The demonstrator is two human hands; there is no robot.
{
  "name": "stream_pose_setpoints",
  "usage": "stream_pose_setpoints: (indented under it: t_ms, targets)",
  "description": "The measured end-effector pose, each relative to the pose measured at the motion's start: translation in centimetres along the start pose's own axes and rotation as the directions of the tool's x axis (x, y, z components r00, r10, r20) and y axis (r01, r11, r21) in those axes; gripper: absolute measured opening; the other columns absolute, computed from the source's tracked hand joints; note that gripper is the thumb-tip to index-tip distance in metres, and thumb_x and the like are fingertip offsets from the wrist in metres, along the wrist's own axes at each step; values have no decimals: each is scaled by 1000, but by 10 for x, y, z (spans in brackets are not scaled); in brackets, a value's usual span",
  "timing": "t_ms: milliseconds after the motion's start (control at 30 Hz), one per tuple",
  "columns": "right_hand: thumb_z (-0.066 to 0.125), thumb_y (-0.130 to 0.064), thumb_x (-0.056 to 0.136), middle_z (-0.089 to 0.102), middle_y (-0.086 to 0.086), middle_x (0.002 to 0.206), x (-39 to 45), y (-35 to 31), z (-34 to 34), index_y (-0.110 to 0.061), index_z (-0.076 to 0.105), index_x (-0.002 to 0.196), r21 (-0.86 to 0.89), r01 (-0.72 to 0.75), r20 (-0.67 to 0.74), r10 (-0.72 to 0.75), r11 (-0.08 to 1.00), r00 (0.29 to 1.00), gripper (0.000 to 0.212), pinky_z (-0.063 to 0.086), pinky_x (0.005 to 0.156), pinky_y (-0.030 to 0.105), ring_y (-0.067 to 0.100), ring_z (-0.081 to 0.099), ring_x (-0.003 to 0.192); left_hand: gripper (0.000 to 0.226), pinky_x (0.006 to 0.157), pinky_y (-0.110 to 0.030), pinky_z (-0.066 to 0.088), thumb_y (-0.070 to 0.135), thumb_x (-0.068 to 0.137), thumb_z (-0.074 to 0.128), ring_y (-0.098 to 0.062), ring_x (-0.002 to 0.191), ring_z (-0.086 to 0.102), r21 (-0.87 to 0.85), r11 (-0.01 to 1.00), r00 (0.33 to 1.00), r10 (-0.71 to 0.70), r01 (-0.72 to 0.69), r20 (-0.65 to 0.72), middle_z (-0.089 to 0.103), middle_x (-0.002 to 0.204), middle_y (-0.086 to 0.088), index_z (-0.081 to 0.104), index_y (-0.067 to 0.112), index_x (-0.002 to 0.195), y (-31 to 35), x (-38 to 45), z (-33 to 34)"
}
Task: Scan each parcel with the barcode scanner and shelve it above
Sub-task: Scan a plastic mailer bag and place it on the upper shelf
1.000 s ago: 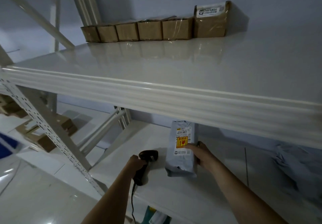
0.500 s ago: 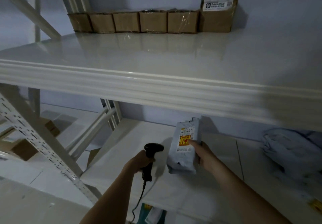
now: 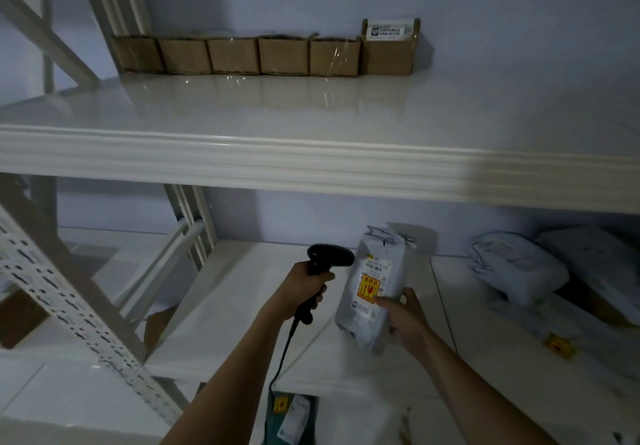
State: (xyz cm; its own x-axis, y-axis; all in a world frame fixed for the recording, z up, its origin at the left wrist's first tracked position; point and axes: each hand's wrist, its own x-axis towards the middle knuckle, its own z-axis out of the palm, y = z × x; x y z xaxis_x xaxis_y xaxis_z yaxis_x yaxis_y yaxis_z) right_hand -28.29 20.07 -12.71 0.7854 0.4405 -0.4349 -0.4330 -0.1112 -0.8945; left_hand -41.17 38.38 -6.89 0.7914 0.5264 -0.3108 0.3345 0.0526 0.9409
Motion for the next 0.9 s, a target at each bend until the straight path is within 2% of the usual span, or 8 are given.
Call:
stream_pose_setpoints:
  t_ms: [67, 167, 267, 500, 733, 833, 900]
  targets:
    - [78, -6, 82, 63, 11, 118, -2, -6, -6, -13, 48, 121, 18, 8, 12, -9, 1000, 1000, 50, 59, 81, 52, 33, 66, 104, 12, 46, -26, 41, 24, 84, 65, -17, 47, 48, 17, 1000, 1000, 23, -24, 7, 55, 56, -3, 63, 13, 85, 6, -3, 8]
    - [80, -7, 81, 63, 10, 118, 1, -17, -13, -14, 47, 122, -10, 43, 11, -43, 999, 999, 53, 60, 78, 48, 31, 66, 103, 16, 47, -26, 41, 26, 81, 67, -18, 47, 48, 28, 999, 999, 35, -35, -1, 56, 57, -3, 64, 11, 85, 14, -7, 18]
    - [83, -11, 78, 63, 10, 118, 4, -22, -22, -15, 48, 122, -53, 70, -19, -71, 996, 997, 57, 59, 84, 53, 32, 67, 103, 19, 47, -27, 41, 27, 81, 66, -18, 47, 49, 40, 998, 999, 47, -47, -4, 56, 57, -4, 64, 9, 87, 18, -9, 28]
    - [86, -13, 74, 65, 9, 117, 6, -21, -40, -21, 50, 110, -40, 84, 10, -84, 996, 996, 52, 60, 82, 56, 32, 69, 102, 17, 47, -26, 42, 26, 81, 66, -17, 45, 48, 57, 997, 998, 56, -57, 18, 56, 56, -3, 63, 10, 84, 27, -12, 49]
    - [85, -18, 74, 63, 3, 112, 2, -26, -39, -22, 48, 119, -144, 112, 10, -112, 983, 994, 58, 62, 73, 40, 25, 68, 96, 12, 49, -27, 43, 22, 81, 64, -17, 47, 48, 69, 996, 999, 48, -50, 25, 55, 58, -5, 61, 11, 79, 28, -16, 52]
    - [85, -19, 75, 64, 4, 111, 2, -23, -39, -22, 49, 115, -150, 105, 14, -104, 983, 994, 55, 62, 78, 44, 26, 69, 95, 12, 49, -27, 43, 22, 81, 64, -17, 47, 48, 71, 996, 999, 48, -50, 22, 55, 58, -6, 61, 10, 78, 29, -17, 53]
    - [85, -19, 75, 66, 5, 111, 2, -22, -39, -23, 49, 113, -128, 94, 26, -91, 987, 995, 52, 62, 74, 41, 26, 70, 95, 11, 49, -28, 43, 21, 81, 63, -17, 47, 48, 71, 997, 999, 43, -44, 7, 55, 58, -5, 62, 10, 80, 30, -17, 53]
